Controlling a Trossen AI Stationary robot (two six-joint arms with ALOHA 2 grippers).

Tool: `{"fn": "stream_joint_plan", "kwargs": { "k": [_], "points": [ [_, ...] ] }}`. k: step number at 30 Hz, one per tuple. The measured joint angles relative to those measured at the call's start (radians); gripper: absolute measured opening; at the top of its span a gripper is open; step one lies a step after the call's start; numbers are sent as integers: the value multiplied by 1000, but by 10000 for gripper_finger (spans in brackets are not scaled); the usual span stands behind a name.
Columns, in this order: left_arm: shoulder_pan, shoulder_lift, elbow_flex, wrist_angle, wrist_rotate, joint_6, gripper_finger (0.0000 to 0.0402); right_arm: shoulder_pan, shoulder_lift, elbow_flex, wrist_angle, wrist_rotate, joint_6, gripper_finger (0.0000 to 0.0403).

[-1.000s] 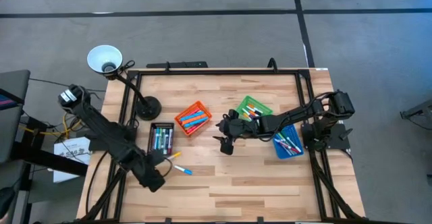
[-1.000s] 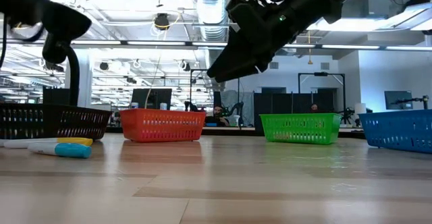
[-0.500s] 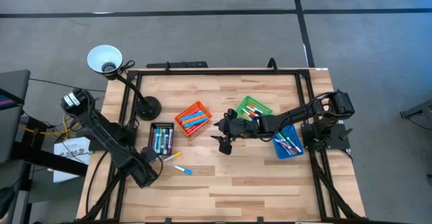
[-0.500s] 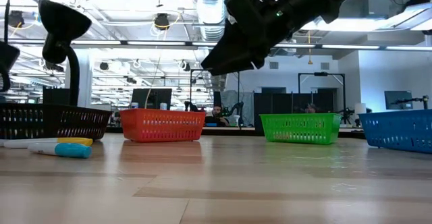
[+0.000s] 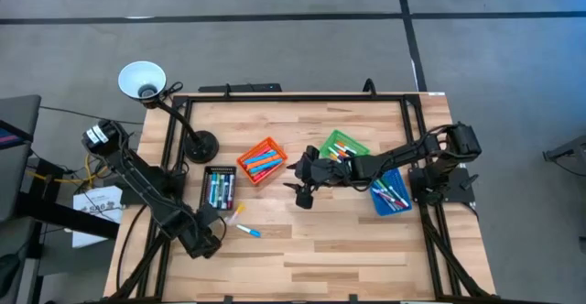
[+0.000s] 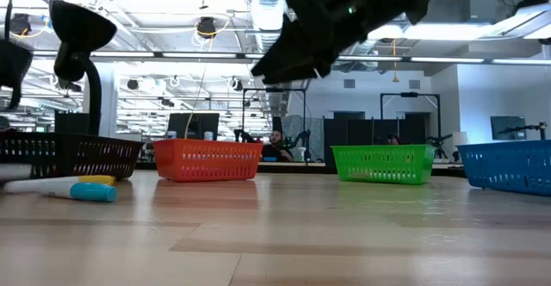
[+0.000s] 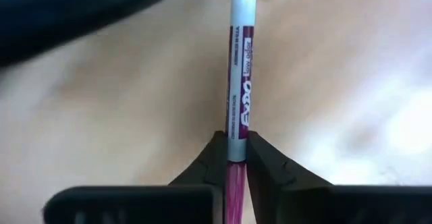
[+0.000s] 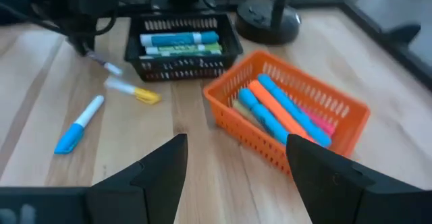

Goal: Pick & Place Markers
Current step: Put the violet marker pen into the blue bin

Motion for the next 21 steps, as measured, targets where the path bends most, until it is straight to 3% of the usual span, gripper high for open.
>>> {"fn": "stream_joint_plan", "kwargs": {
  "k": [7, 10, 15, 18, 21],
  "points": [
    [-4, -4, 102, 159, -67, 17, 31, 62, -75, 58, -121, 0, -129, 244],
    [-3, 2, 138, 149, -191, 111, 30, 94, -152, 72, -197, 0, -124, 244],
    [51, 2, 159, 251, -489, 418, 37, 178, -292, 56, -253, -11, -180, 244],
    [114, 2, 159, 355, -586, 645, 40, 218, -350, 55, -300, -20, -216, 244],
    [188, 2, 159, 495, -605, 897, 39, 231, -381, 46, -373, -19, -220, 244]
  ]
}}
